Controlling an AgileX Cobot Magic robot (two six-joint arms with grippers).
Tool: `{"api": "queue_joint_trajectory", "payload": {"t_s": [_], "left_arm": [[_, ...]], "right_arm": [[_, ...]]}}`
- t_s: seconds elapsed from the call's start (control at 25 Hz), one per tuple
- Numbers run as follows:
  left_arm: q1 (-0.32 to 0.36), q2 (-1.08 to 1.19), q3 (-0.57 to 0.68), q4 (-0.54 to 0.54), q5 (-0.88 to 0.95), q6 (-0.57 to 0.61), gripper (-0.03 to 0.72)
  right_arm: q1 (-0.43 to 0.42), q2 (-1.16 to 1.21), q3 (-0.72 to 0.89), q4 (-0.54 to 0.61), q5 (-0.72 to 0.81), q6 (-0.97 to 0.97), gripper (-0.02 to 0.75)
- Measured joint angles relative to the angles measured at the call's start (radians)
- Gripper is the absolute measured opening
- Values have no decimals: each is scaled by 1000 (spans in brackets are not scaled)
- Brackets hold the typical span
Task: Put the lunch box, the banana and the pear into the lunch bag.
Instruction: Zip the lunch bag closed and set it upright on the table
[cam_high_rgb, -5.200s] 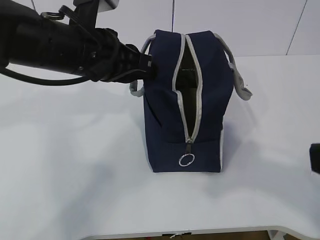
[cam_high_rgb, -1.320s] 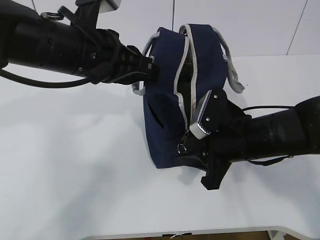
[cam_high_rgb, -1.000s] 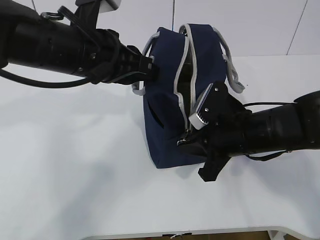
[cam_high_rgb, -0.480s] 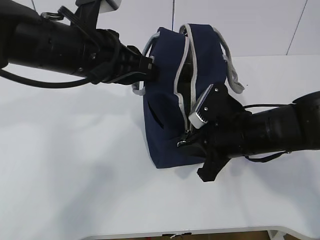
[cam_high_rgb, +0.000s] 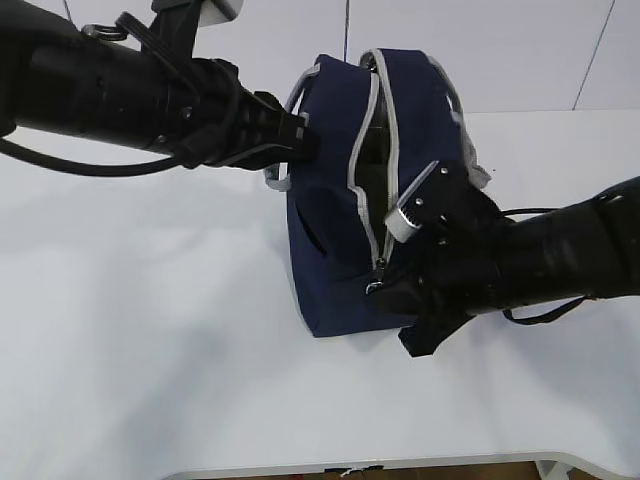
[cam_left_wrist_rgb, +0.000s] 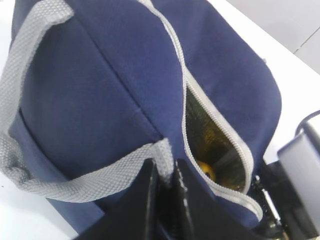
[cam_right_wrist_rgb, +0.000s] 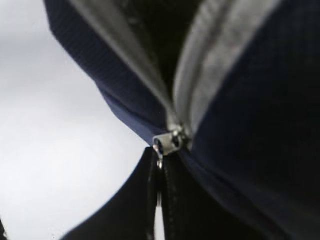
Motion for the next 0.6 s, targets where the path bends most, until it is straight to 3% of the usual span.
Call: {"api": "queue_joint_trajectory", "payload": {"t_s": [0.6], "left_arm": [[0, 0, 0, 0, 0, 0, 8]], "right_arm": [[0, -128, 0, -421, 14, 403, 18]]}}
